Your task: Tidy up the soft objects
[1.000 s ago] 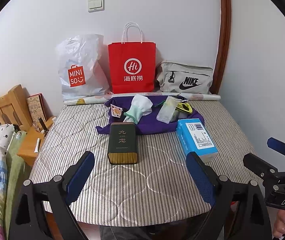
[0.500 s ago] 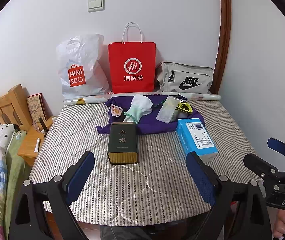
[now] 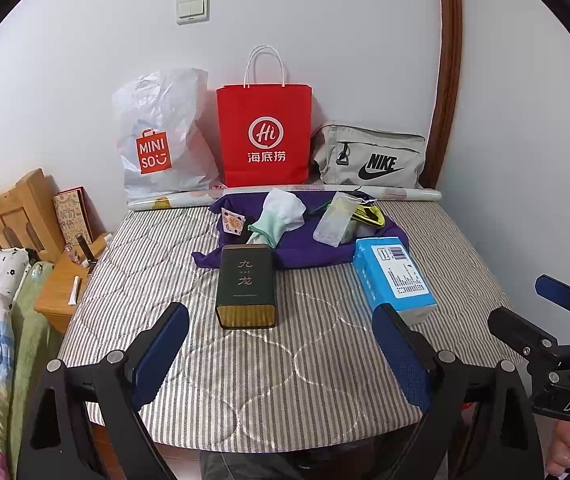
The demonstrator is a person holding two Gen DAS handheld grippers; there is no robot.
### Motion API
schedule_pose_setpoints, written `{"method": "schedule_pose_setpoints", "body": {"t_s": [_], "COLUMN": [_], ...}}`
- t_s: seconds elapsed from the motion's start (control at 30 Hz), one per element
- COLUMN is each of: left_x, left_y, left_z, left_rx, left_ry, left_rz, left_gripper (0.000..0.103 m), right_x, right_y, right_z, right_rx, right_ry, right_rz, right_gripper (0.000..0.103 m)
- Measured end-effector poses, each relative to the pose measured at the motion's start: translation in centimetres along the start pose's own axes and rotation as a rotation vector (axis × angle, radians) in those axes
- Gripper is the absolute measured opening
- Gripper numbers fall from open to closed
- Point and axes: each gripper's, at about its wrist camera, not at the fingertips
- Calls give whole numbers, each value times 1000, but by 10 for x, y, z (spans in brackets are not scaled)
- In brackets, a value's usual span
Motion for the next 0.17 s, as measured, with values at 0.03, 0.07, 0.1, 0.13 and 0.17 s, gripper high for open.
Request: {"method": "schedule_pose_setpoints", "body": {"t_s": [0.03,0.07,0.1,0.13,0.17], "left_x": [0,0,0,0,1], "left_y": [0,0,0,0,0], "left_z": [0,1,0,0,0], "left_rx": [-1,-4,-4,0,7], "left_ry": [1,1,0,2,3], "left_rz": [0,-3,-5,-4,1], "left_gripper": [93,93,93,93,93], "right_x": [0,0,-1,-1,-1], "right_y": [0,0,0,0,-1], "right_z": [0,1,1,2,3], "right_rx": [0,-1,-3,-3,-4], "right_ry": [0,1,3,6,5], "right_rz": [-1,-3,-4,-8,-9], "right_gripper": [97,97,97,97,97]}}
Point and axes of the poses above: each gripper's, at about its wrist camera, not at the fingertips, and z roughly the way its jaws point, x to its right, y to its underside, and after that the axes turned 11 degrees about -z, right-handed
